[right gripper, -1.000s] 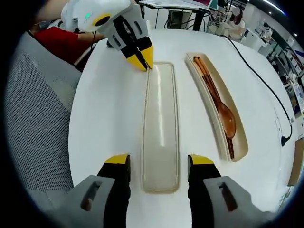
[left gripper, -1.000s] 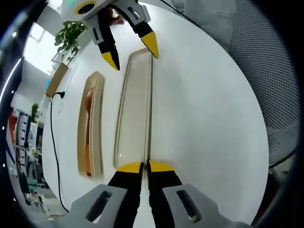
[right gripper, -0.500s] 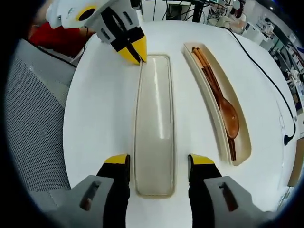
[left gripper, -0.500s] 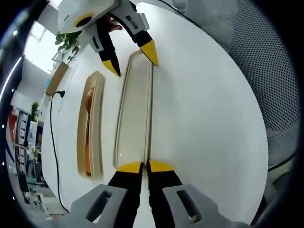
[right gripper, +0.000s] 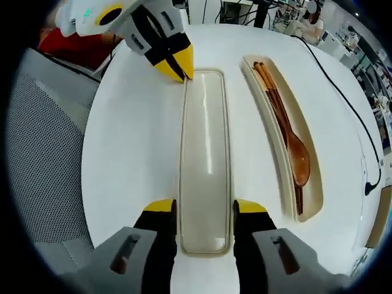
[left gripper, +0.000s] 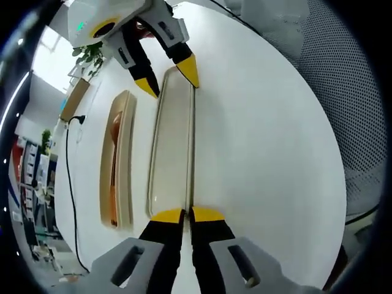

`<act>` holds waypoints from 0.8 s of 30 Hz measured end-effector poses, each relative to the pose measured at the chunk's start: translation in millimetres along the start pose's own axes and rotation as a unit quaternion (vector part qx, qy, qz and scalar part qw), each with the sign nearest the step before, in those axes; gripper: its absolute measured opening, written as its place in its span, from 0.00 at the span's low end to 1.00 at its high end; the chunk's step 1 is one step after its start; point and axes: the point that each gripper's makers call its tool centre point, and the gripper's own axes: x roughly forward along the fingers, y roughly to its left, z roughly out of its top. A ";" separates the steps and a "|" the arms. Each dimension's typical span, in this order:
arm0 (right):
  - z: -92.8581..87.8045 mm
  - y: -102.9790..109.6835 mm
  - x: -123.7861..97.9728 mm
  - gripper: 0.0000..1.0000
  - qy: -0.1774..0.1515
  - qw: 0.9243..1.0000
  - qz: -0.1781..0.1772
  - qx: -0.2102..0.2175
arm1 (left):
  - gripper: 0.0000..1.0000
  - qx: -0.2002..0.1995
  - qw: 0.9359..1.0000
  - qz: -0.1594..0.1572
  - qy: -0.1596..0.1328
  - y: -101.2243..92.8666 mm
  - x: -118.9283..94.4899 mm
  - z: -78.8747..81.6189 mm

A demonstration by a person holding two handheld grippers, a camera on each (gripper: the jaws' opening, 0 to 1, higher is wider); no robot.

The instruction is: Arrange the utensils inside the cutlery case until each visible utensil rests in its matching compartment.

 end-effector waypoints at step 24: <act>-1.1 -1.0 -0.3 0.33 0.083 0.996 0.009 -0.009 | 0.10 0.029 0.999 0.014 -0.001 3.4 -1.4 1.9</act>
